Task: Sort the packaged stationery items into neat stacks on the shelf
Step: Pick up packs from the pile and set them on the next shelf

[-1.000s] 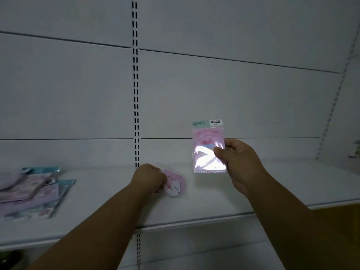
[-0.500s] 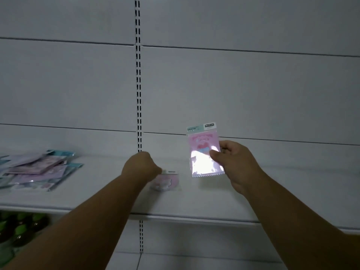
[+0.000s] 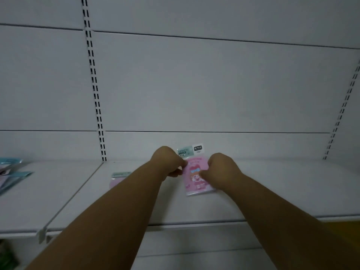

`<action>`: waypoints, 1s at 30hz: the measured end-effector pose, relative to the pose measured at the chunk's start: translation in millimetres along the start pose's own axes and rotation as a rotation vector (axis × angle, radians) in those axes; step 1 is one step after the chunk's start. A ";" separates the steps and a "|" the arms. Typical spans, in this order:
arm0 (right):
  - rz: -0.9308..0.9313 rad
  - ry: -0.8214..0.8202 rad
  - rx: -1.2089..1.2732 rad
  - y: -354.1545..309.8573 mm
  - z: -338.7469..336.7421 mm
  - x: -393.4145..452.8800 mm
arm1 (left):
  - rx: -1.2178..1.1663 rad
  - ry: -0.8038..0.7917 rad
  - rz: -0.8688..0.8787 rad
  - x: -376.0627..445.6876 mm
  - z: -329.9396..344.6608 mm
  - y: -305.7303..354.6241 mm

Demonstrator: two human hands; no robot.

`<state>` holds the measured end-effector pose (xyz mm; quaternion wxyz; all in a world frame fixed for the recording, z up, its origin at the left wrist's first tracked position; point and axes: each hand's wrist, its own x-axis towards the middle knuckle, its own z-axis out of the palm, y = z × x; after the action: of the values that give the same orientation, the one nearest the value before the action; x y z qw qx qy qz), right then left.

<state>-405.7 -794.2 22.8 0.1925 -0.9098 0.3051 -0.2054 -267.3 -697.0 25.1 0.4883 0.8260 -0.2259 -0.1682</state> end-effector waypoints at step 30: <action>-0.863 0.157 -0.061 -374.4 90.8 -82.7 | 0.796 0.622 -0.004 -135.5 -321.5 -194.5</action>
<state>-243.2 -444.4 103.4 0.0383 -0.9408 -0.0834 -0.3263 -180.4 -307.3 11.2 0.1794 0.9596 -0.1146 0.1842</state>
